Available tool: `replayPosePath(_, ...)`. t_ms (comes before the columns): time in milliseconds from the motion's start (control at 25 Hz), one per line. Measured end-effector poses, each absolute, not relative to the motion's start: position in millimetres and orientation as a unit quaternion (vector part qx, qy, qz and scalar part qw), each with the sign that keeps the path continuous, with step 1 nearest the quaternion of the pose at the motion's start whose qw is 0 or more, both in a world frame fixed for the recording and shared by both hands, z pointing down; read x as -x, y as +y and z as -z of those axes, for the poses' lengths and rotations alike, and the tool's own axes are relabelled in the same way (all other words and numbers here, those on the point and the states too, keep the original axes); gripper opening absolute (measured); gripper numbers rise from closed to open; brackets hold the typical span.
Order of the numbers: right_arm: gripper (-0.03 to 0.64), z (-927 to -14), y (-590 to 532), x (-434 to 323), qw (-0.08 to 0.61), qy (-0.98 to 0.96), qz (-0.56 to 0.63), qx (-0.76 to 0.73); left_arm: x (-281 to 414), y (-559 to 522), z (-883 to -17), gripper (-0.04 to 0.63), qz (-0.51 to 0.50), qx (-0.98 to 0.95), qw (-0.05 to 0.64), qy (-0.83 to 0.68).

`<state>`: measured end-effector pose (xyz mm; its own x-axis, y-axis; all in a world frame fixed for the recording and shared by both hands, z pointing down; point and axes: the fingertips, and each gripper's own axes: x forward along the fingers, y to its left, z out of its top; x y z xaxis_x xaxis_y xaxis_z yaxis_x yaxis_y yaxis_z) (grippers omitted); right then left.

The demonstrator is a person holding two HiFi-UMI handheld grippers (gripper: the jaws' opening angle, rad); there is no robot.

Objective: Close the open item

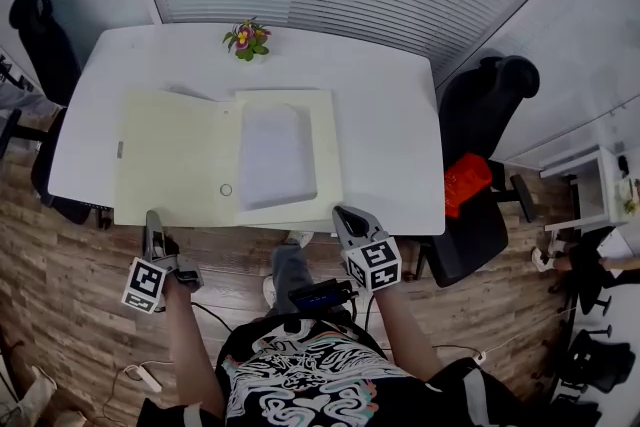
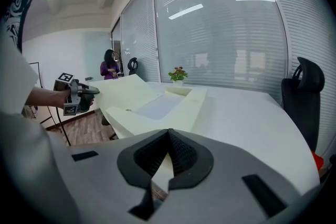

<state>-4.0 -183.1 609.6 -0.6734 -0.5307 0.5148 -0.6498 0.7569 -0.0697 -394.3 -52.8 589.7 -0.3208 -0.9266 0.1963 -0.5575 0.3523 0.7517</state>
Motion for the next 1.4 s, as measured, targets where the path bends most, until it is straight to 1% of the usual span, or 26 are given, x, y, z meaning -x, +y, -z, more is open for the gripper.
replayPosePath(840, 0.002, -610.6, -183.4, 6.0, 0.242, -0.902, -0.124, -0.335, 369.2, -63.4, -543.7, 0.001, 0.283, -0.583, 0.263, -0.715)
replayPosePath(1400, 0.002, -612.4, -185.1, 5.7, 0.24, -0.902, -0.124, -0.338, 345.8, -70.9, -522.6, 0.002, 0.275, -0.624, 0.255, -0.686)
